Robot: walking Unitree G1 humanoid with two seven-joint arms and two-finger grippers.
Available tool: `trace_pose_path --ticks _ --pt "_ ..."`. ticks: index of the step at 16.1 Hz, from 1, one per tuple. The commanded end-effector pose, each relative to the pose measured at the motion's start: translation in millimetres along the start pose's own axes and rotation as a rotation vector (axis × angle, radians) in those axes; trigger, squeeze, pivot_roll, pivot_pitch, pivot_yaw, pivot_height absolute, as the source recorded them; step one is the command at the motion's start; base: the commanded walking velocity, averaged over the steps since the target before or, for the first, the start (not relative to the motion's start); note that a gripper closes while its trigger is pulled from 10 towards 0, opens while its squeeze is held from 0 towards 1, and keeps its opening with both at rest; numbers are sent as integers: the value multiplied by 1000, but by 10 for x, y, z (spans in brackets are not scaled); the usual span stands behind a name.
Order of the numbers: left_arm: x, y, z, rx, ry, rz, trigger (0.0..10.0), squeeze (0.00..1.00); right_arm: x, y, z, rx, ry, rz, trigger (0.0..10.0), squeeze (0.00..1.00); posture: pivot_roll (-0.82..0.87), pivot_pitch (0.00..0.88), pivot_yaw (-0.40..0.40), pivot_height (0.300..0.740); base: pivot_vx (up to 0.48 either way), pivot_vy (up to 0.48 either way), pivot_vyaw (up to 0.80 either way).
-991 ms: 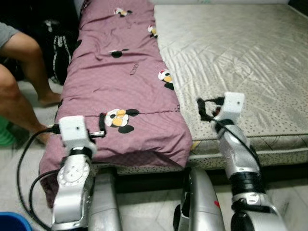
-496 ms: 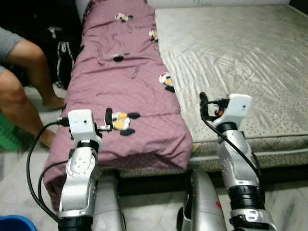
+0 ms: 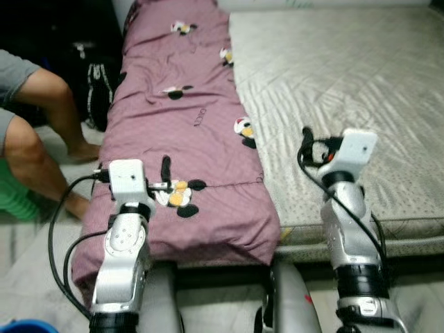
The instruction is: Clean up the room
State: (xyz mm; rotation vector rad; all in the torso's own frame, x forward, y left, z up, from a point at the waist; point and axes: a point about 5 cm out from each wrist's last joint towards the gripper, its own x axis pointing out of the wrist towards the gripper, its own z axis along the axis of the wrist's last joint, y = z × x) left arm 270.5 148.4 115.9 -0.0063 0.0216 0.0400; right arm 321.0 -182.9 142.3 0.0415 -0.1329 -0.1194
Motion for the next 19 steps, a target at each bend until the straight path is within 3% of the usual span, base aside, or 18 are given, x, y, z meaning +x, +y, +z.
trace_pose_path --ticks 1,6,10,12,19 --pt "6 20 17 17 -11 3 10000 0 30 -6 104 -3 -38 -11 10000 0 21 0 18 680 0 0 0" --pt "52 75 14 38 -11 20 10000 0 11 -21 161 -22 -55 -39 10000 0 19 0 16 740 0 0 0" --pt "35 68 -23 54 9 30 10000 0 -68 -12 122 -35 -44 -40 10000 0 16 0 17 740 0 0 0" --pt "51 51 -90 57 73 63 10000 0 -116 10 90 -40 -32 -35 10000 0 16 0 19 740 0 0 0" --pt "50 18 -65 36 48 19 10000 0 -153 66 45 -41 -8 -14 10000 0 12 0 19 740 0 0 0"
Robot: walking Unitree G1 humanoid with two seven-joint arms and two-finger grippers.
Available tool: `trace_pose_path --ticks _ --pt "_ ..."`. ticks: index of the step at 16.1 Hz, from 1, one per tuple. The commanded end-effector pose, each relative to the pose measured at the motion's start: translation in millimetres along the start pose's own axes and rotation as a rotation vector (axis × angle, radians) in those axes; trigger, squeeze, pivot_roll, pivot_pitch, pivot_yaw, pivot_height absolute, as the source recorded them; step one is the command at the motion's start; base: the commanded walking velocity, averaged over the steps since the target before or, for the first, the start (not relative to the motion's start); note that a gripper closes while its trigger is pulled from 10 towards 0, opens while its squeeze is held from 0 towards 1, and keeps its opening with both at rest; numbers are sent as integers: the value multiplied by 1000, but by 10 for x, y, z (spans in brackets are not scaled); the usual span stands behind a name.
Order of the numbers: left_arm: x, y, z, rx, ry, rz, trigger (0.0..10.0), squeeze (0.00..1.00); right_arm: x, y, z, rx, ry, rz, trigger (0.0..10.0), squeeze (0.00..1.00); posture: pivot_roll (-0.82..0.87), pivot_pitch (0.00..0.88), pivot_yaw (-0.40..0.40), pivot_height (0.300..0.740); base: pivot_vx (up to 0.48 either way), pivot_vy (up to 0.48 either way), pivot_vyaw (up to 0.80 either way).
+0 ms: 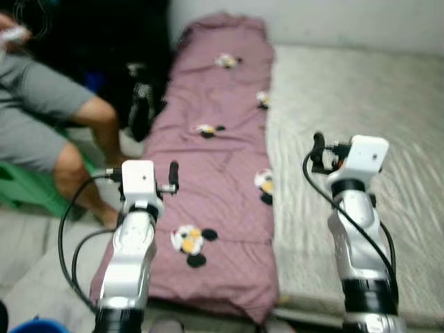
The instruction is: Clean up the room
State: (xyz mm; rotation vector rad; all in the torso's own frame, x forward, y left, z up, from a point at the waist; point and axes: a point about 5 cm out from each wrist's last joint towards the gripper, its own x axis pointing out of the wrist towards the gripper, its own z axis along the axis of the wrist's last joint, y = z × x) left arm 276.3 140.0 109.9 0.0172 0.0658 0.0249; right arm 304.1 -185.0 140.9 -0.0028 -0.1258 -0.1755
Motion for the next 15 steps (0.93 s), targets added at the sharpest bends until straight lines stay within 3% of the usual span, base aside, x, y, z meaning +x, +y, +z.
trace_pose_path --ticks 1,3,13,15 --pt "-10 93 -11 7 5 27 10000 0 -4 140 22 13 0 51 10000 0 10 0 19 740 0 0 0" --pt "-19 73 -13 -2 4 18 10000 0 -30 209 21 22 4 76 10000 0 10 0 19 740 0 0 0" --pt "28 58 -8 -22 -9 26 10000 0 -35 264 1 15 21 95 10000 0 1 0 13 740 0 478 0" --pt "40 73 4 -16 -10 46 10000 0 -41 258 -7 12 24 96 10000 0 0 0 13 740 0 0 0"
